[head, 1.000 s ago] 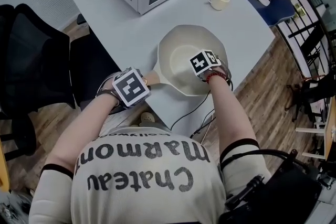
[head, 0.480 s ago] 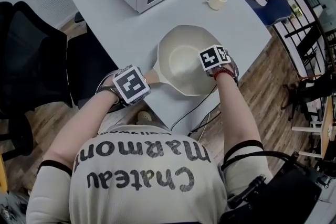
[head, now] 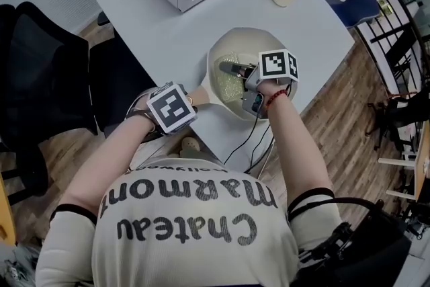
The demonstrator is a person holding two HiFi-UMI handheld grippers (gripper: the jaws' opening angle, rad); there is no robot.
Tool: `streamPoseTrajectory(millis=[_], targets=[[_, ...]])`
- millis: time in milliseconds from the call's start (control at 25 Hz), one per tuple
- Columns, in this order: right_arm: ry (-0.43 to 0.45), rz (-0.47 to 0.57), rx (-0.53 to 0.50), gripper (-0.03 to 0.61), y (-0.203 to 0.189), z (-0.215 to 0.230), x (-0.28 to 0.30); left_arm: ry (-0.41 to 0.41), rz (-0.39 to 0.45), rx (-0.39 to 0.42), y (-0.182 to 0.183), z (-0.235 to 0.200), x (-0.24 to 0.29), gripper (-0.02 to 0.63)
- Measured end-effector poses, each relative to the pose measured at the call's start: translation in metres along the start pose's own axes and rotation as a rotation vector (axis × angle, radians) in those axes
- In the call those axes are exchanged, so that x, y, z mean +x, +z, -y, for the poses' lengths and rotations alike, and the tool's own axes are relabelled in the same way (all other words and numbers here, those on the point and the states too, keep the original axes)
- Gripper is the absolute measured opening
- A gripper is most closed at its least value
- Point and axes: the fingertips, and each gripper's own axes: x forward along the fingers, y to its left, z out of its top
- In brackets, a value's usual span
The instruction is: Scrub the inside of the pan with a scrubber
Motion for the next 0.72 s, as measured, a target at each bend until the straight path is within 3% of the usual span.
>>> streamPoseTrajectory(millis=[160,320,560,720], targets=[[0.05,-0.014,0.121,0.055,-0.014,0.0,0.022,0.032,0.004,0.016,0.002,-0.007,-0.004,0.153],[-0.095,-0.044,0.183,0.055,-0.025,0.032,0.03,0.013,0.003,0.005,0.002,-0.004,0.0,0.152],[-0.311,-0.163,0.055,0.054,-0.046,0.063,0.027,0.045,0.004,0.004,0.002,-0.012,-0.002,0.15],[-0.332,-0.213,0.032,0.054,-0.056,0.08,0.016,0.064,0.006,0.009,0.001,-0.014,-0.002,0.15]])
